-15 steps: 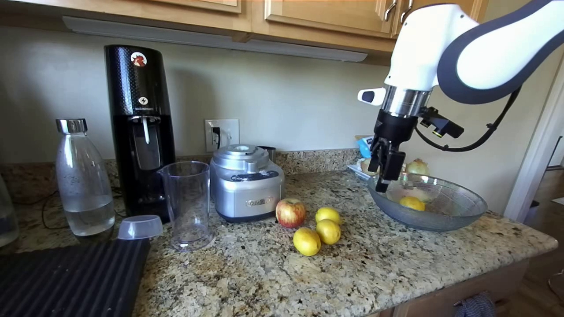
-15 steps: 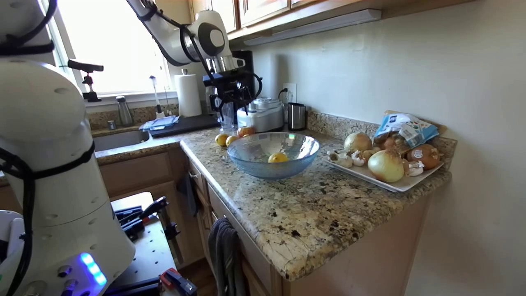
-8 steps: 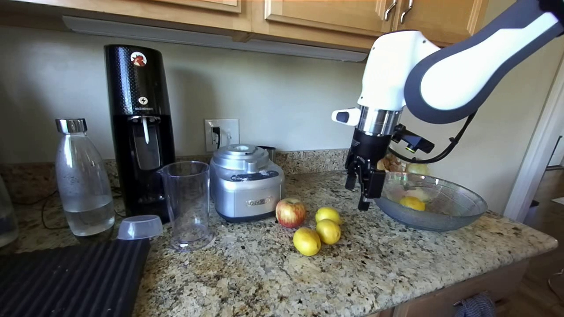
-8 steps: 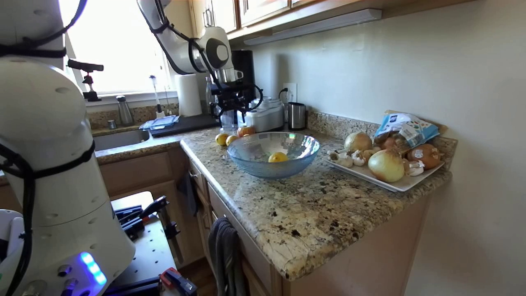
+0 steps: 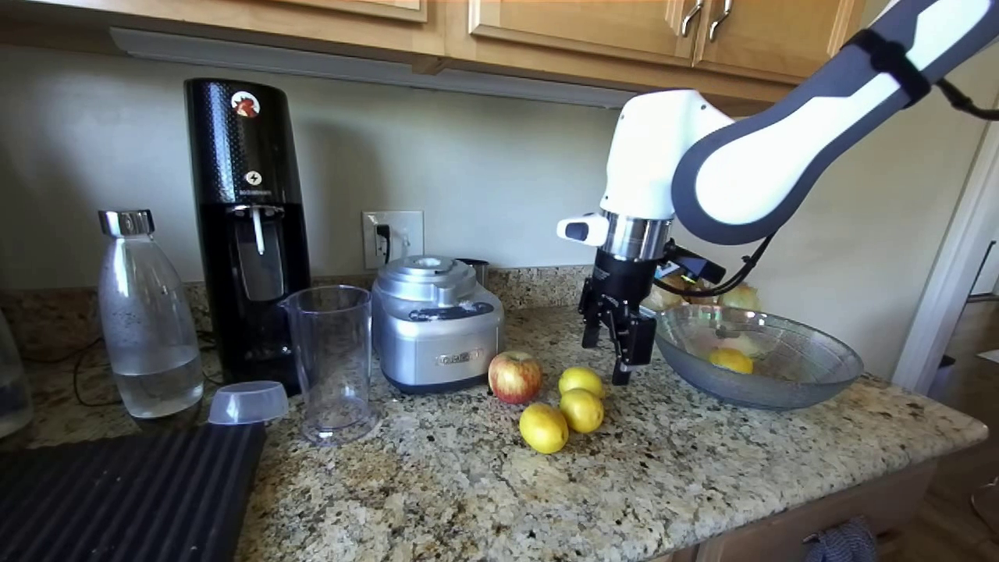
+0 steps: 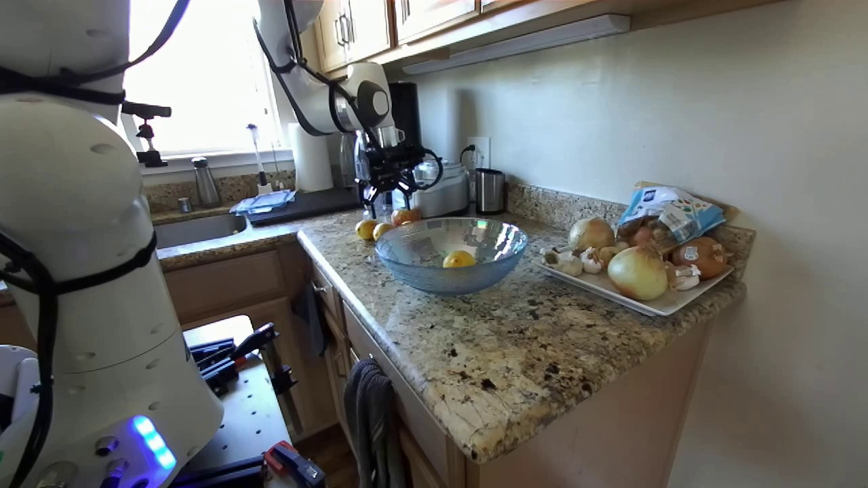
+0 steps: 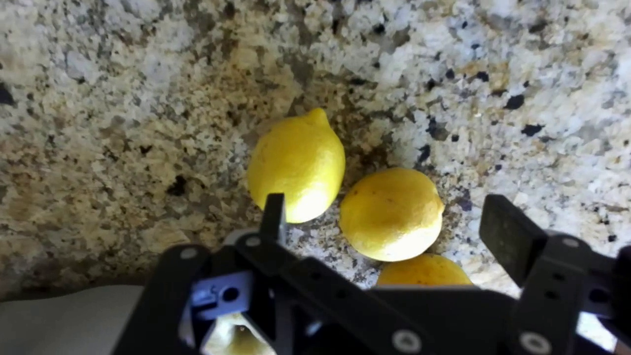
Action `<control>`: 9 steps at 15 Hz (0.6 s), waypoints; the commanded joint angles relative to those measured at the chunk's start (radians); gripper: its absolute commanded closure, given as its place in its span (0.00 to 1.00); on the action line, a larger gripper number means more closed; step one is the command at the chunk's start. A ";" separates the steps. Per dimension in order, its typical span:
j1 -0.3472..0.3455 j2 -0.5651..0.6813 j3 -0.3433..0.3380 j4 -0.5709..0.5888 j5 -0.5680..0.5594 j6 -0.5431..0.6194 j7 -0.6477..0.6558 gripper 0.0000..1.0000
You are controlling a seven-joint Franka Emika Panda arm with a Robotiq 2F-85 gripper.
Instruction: Put the lemons and the apple inside the glass bowl
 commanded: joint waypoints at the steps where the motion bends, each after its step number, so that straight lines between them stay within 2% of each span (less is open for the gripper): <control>1: -0.009 0.044 -0.011 0.046 -0.062 -0.013 -0.046 0.00; 9: -0.005 0.160 -0.044 0.145 -0.131 -0.028 -0.068 0.00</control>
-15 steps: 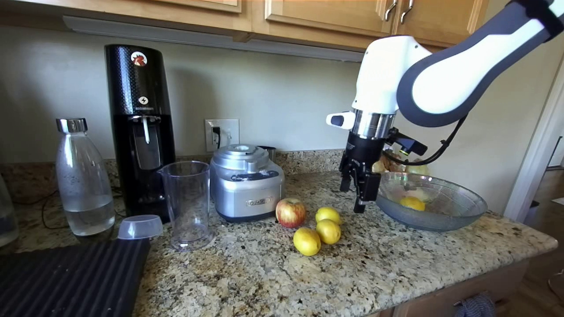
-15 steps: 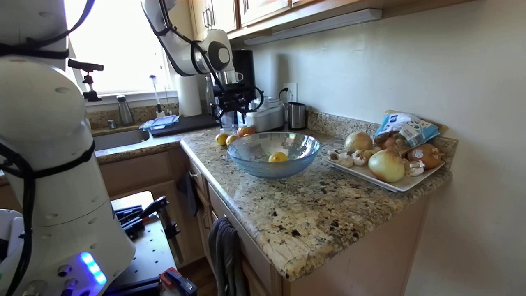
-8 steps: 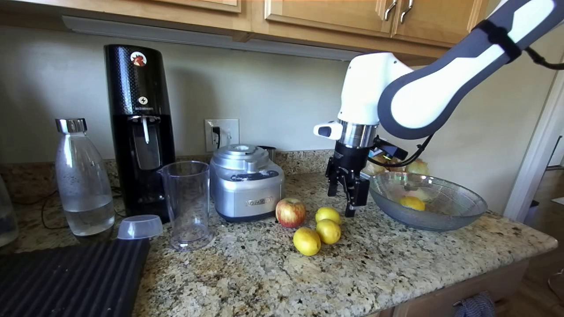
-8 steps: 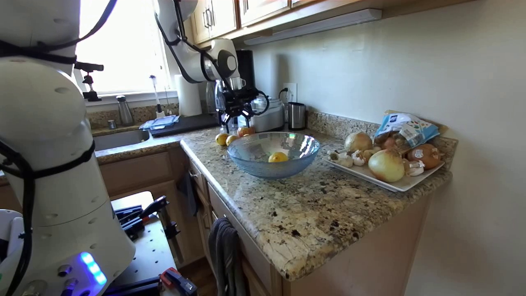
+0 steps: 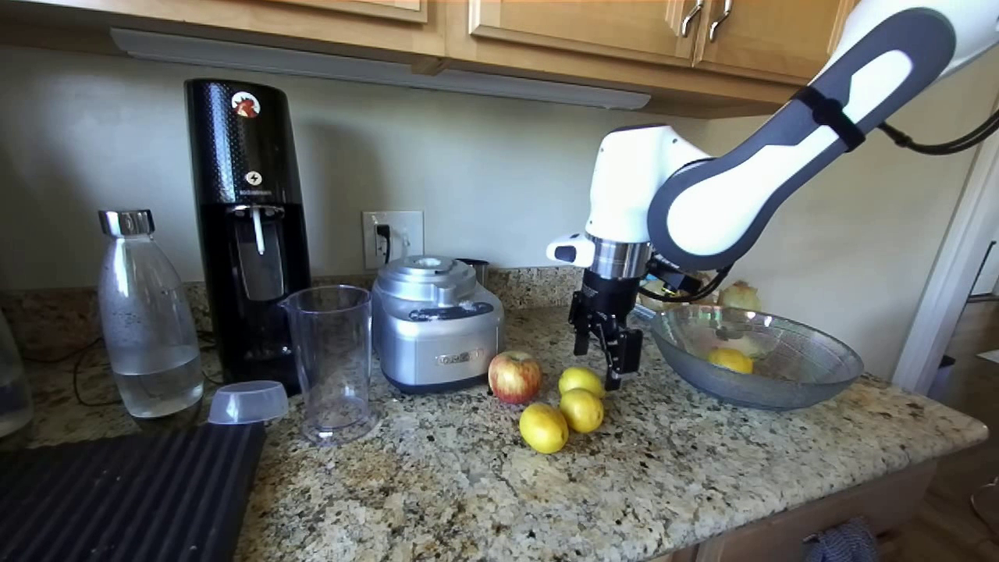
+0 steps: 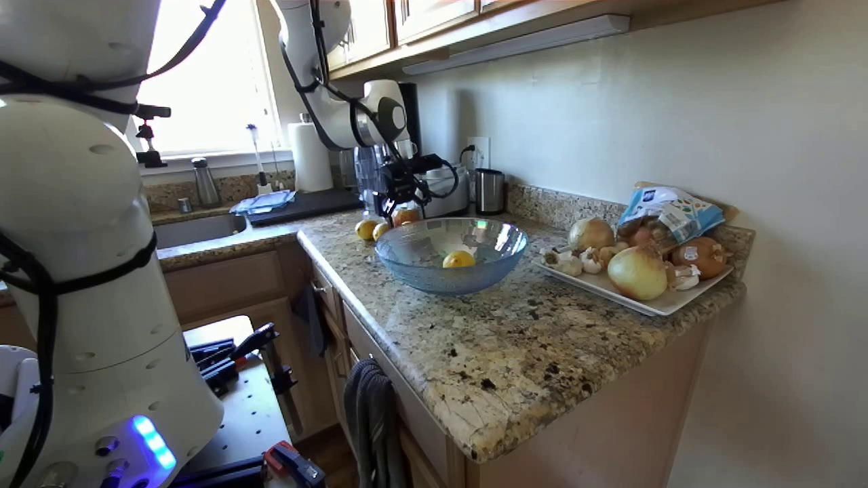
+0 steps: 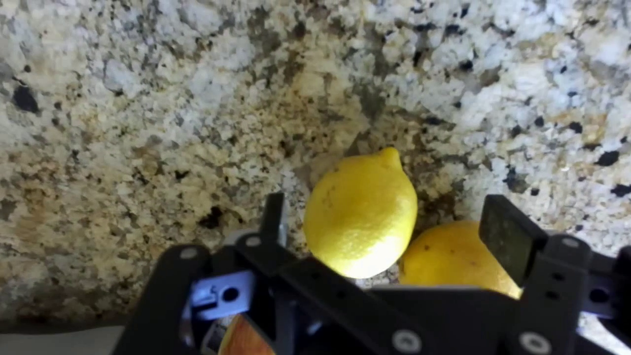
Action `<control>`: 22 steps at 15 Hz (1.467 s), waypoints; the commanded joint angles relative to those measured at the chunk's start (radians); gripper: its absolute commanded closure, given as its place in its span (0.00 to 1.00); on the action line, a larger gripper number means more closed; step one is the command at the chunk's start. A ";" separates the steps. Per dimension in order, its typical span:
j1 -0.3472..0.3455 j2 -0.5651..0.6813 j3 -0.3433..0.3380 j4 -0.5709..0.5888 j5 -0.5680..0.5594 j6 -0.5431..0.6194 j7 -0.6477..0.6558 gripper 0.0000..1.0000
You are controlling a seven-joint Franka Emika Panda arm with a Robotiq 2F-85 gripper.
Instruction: Put the lemons and the apple inside the glass bowl
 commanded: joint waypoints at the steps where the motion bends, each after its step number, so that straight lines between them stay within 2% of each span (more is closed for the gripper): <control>1: 0.001 0.048 -0.011 0.056 -0.039 -0.027 -0.022 0.00; 5: 0.003 0.091 -0.008 0.102 -0.040 -0.033 -0.030 0.00; 6: 0.002 0.099 -0.007 0.110 -0.037 -0.034 -0.035 0.08; 7: 0.002 0.105 -0.006 0.115 -0.034 -0.036 -0.037 0.26; 13: -0.006 0.094 -0.017 0.086 -0.033 -0.038 -0.021 0.65; 18: -0.025 0.013 -0.028 0.027 -0.014 -0.049 0.018 0.67; 22: -0.074 -0.104 -0.014 -0.057 0.050 -0.080 0.046 0.67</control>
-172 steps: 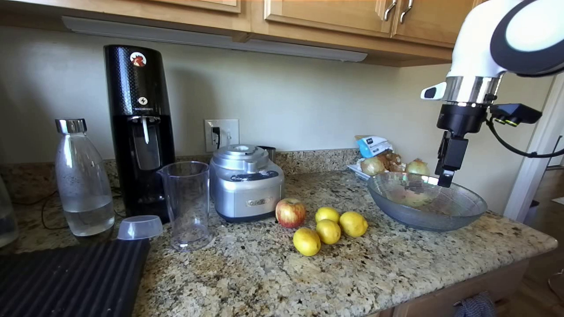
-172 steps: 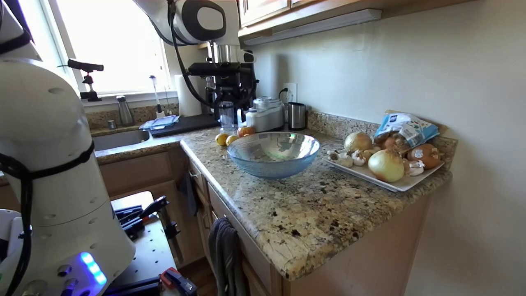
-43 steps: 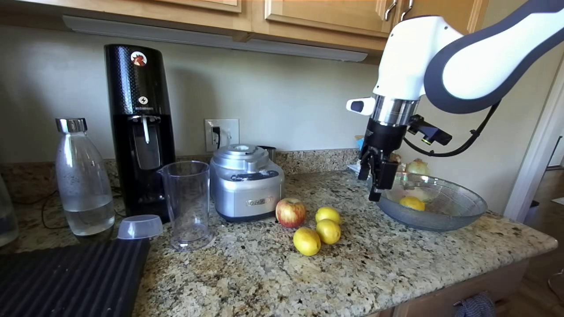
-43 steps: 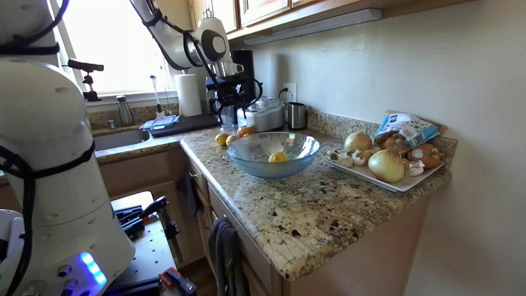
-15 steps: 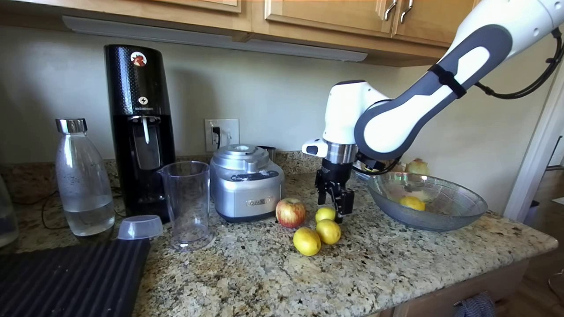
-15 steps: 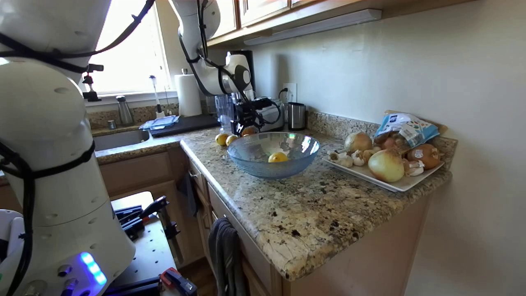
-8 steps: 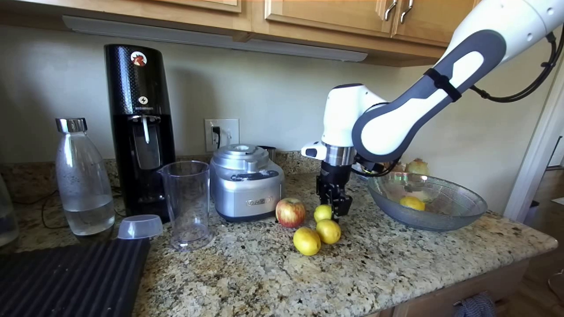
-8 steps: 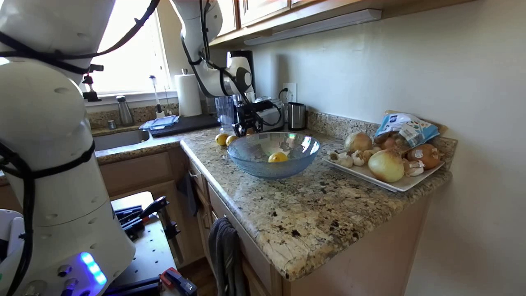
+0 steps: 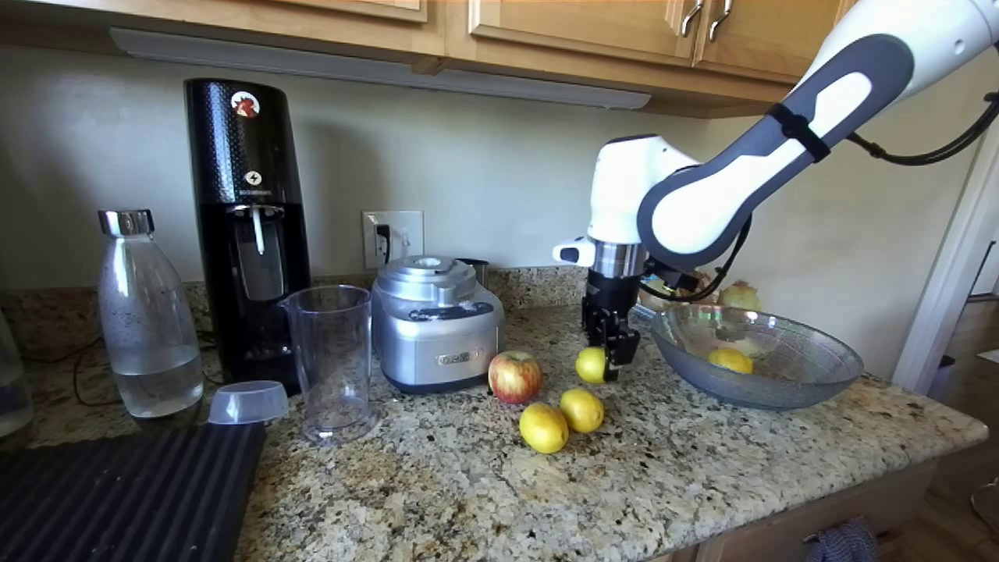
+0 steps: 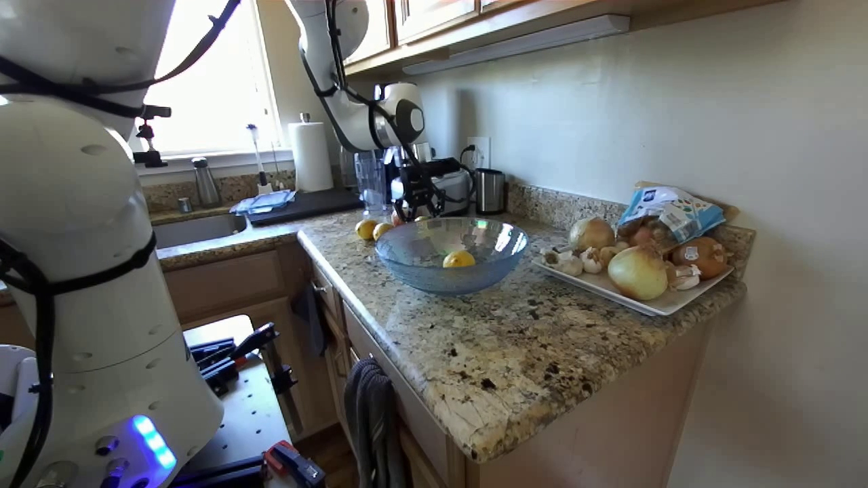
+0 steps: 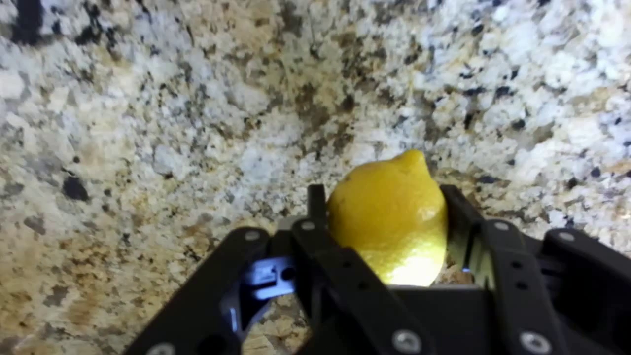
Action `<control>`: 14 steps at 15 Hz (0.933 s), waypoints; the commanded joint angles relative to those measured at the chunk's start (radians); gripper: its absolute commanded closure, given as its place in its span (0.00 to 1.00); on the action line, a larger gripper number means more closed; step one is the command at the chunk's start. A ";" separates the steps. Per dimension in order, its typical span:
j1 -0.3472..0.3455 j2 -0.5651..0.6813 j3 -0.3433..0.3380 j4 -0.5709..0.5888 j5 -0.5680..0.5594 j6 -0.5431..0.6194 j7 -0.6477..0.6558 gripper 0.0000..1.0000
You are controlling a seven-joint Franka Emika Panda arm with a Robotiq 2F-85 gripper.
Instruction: Put the lemons and the apple inside the glass bowl
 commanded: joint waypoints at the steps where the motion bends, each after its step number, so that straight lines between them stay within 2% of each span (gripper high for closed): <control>1: -0.048 -0.189 0.018 -0.149 0.076 -0.031 0.030 0.67; 5: -0.068 -0.349 0.031 -0.255 0.191 -0.042 0.026 0.67; 9: -0.054 -0.503 0.009 -0.357 0.254 -0.048 0.050 0.67; 14: -0.068 -0.608 -0.055 -0.441 0.185 -0.044 0.211 0.67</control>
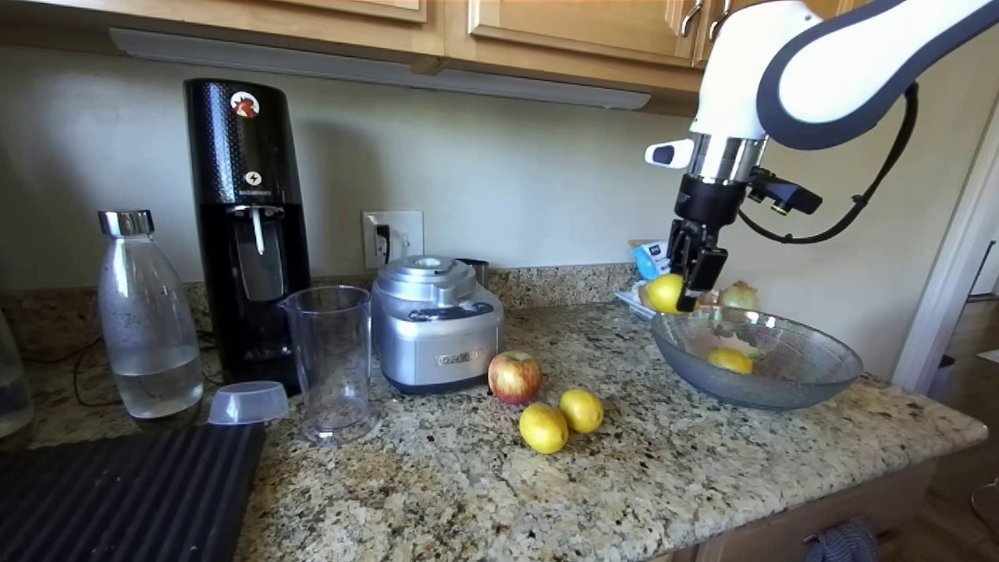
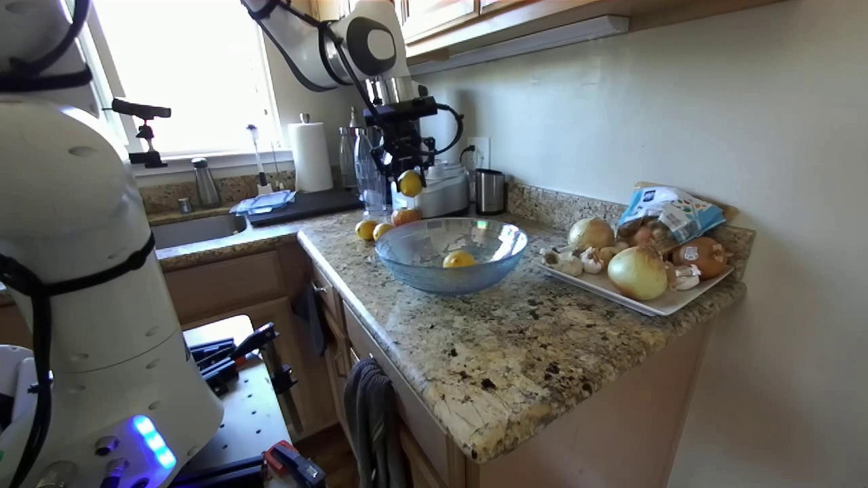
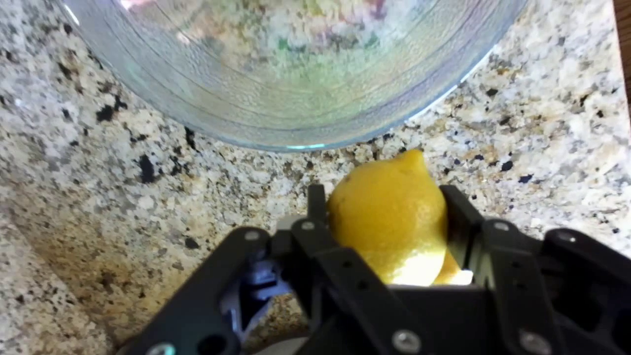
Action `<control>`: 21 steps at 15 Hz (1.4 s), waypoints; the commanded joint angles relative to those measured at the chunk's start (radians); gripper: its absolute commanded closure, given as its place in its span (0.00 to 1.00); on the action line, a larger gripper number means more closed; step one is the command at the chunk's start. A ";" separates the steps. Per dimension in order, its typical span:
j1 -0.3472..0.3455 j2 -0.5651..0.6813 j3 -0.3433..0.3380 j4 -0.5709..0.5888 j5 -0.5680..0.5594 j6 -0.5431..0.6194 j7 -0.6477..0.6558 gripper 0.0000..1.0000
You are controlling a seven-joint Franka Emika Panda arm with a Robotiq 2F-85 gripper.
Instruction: Put the lemons and the apple inside the glass bowl
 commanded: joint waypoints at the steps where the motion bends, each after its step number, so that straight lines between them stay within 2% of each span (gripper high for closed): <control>1: -0.026 -0.097 -0.051 -0.097 -0.059 0.000 0.138 0.67; 4: -0.056 -0.076 -0.088 -0.116 -0.115 0.000 0.254 0.67; 7: -0.073 -0.027 -0.113 -0.128 -0.109 0.014 0.312 0.67; 16: -0.068 0.102 -0.119 -0.138 -0.126 0.054 0.429 0.67; 17: -0.067 0.105 -0.119 -0.138 -0.127 0.053 0.439 0.48; 18: -0.065 0.102 -0.119 -0.139 -0.128 0.045 0.448 0.18; 20: -0.064 0.085 -0.116 -0.141 -0.121 0.024 0.451 0.16; 21: -0.063 0.070 -0.113 -0.143 -0.117 0.017 0.448 0.11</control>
